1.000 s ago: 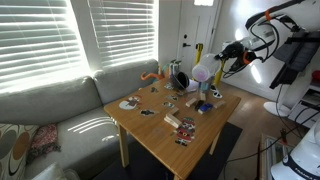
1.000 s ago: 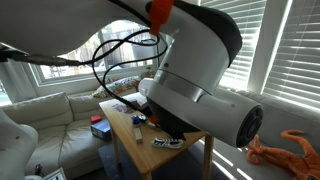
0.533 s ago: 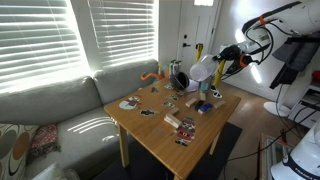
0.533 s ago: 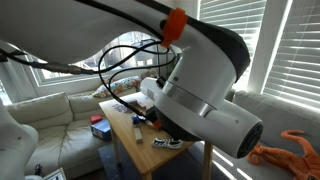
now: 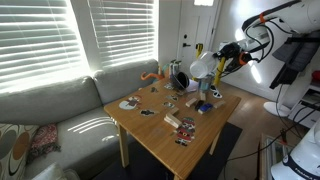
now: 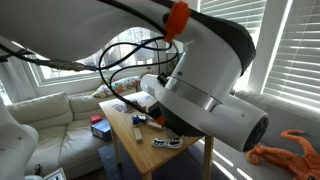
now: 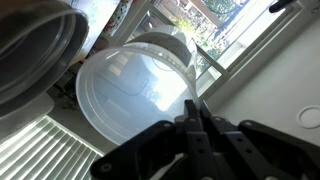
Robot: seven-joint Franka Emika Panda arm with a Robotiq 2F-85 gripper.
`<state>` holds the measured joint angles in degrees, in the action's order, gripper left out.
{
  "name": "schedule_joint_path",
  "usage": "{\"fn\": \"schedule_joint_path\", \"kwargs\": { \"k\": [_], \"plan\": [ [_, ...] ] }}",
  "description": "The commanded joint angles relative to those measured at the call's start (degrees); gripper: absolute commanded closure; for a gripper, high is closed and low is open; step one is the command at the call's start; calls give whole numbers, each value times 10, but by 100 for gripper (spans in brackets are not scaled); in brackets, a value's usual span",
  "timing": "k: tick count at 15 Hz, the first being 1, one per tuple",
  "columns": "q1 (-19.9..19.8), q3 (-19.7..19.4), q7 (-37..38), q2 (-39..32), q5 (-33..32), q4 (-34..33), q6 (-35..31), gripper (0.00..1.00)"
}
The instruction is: Lift the opaque cup, pour its content into the silver cup and then put the silver cup in the opaque cup
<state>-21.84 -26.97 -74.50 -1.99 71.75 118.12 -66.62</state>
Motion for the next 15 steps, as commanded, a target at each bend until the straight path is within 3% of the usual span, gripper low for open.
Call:
{"fn": "schedule_joint_path", "kwargs": {
  "k": [1,3,7,15],
  "plan": [
    [-4,16,24,38,-10,-11,-9,99],
    [6,29,35,69,-21,-13,-43,99],
    [33,87,79,147,-59,-2,-190,99],
    [118,224,186,210,-258,-7,-426,99]
  ]
}}
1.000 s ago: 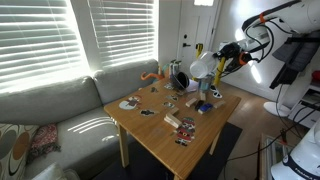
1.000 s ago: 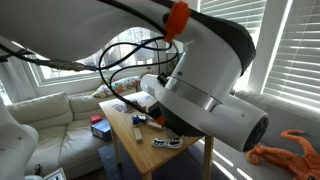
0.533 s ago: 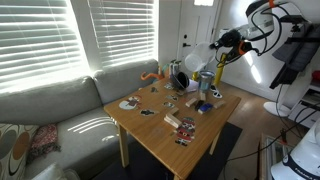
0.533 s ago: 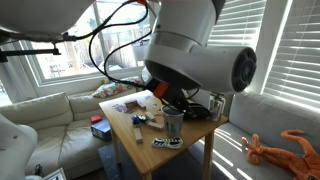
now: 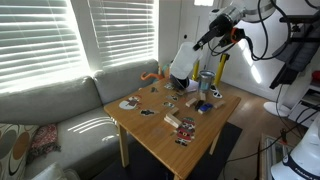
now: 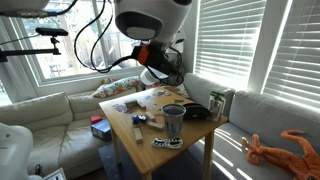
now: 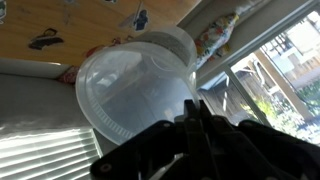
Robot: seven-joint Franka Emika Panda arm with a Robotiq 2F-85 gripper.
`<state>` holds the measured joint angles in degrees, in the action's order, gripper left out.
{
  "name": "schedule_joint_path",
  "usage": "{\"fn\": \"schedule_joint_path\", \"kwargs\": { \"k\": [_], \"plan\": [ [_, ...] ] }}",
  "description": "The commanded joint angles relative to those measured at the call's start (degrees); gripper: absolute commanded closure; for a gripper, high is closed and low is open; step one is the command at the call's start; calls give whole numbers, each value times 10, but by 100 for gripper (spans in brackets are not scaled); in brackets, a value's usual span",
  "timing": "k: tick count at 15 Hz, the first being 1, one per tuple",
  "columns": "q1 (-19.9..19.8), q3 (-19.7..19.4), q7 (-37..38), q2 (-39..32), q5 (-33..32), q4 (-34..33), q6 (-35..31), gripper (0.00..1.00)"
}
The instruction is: Lift the opaque cup, pour its content into the silver cup and then put the silver cup in the opaque cup
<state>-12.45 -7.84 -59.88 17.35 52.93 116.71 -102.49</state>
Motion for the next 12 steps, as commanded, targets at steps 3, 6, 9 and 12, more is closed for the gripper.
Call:
{"fn": "schedule_joint_path", "kwargs": {
  "k": [3,6,9,12],
  "plan": [
    [59,64,87,9,-148,11,-142,99],
    [90,78,140,-6,-221,12,-189,99],
    [119,82,196,-16,-277,19,-210,99],
    [135,90,241,-31,-338,24,-235,99]
  ]
}}
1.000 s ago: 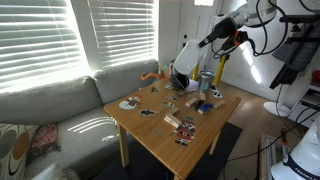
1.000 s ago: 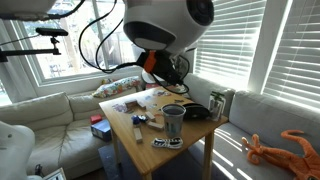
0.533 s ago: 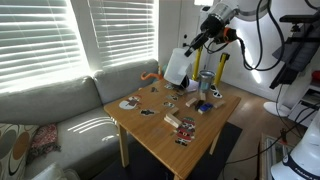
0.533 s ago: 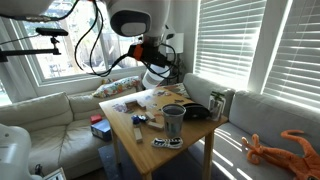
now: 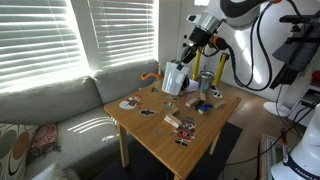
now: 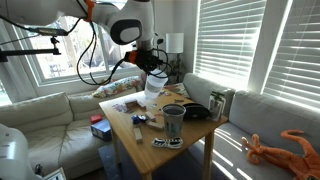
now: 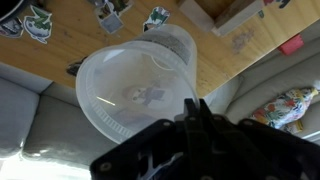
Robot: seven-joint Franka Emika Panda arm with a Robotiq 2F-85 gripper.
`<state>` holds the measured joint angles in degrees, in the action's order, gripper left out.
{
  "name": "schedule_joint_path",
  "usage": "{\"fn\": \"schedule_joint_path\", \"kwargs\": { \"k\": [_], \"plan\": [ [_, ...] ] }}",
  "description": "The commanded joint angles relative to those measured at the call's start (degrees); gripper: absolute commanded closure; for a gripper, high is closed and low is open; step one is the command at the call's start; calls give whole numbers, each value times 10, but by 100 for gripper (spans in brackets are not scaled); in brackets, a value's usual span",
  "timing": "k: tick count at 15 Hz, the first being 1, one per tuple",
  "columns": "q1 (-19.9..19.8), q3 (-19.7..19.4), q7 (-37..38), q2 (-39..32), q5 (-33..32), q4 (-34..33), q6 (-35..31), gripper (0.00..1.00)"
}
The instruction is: Lift the opaque cup, pour its content into the silver cup and then put the silver cup in the opaque cup
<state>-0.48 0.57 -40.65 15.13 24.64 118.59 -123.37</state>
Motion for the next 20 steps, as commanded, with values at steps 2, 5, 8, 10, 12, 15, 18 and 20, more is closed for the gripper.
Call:
{"fn": "schedule_joint_path", "kwargs": {
  "k": [2,5,8,10,12,15,18,20],
  "plan": [
    [28,11,74,-20,-86,5,-35,99],
    [42,15,97,-33,-116,2,-41,99],
    [50,19,114,-44,-142,2,-51,99],
    [53,20,124,-50,-159,0,-47,99],
    [53,21,132,-55,-172,-1,-45,99],
    [53,19,139,-59,-171,-5,-43,63],
    [52,14,137,-49,-156,-8,-42,41],
    [51,8,135,-37,-146,-10,-43,27]
  ]
}}
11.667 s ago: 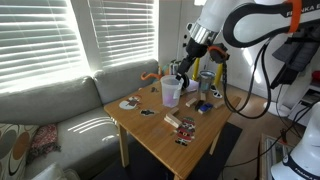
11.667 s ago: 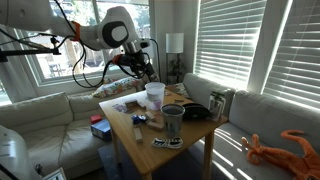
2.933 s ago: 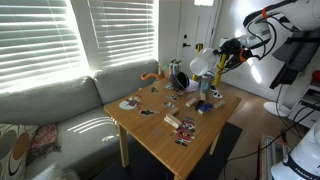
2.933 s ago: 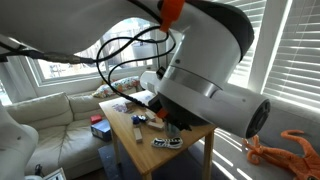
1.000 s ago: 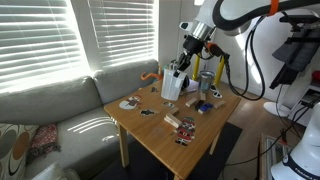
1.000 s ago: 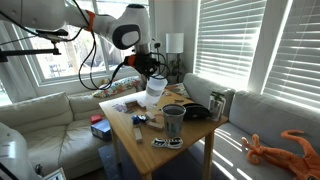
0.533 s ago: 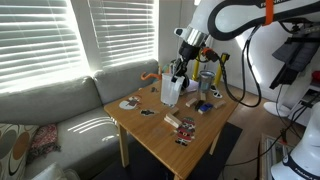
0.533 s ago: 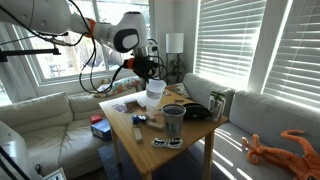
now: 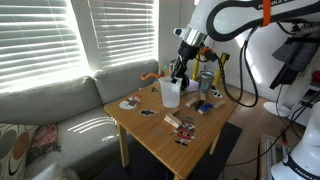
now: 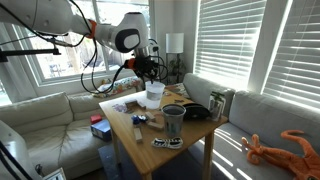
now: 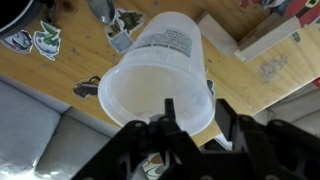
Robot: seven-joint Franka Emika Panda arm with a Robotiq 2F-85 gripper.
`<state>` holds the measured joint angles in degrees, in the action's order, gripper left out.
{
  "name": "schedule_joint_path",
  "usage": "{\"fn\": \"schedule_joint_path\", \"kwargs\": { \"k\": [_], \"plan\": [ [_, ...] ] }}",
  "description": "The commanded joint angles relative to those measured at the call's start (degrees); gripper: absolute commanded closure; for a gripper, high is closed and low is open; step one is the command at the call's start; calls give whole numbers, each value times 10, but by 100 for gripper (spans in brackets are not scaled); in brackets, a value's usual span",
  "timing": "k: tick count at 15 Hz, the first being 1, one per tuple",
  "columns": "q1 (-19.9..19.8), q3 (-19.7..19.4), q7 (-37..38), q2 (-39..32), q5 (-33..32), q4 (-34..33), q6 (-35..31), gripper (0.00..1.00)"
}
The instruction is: Lift the opaque cup, pour its content into the silver cup and then put the silver cup in the opaque cup
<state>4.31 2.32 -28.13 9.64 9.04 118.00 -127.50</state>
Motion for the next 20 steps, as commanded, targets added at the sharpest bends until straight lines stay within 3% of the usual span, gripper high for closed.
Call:
{"fn": "schedule_joint_path", "kwargs": {
  "k": [1,4,14,20],
  "plan": [
    [2,-14,10,25,15,-4,-1,21],
    [-2,-34,10,52,34,0,2,0],
    [-50,-146,20,136,100,66,39,0],
    [-103,-195,9,171,60,97,40,0]
  ]
}}
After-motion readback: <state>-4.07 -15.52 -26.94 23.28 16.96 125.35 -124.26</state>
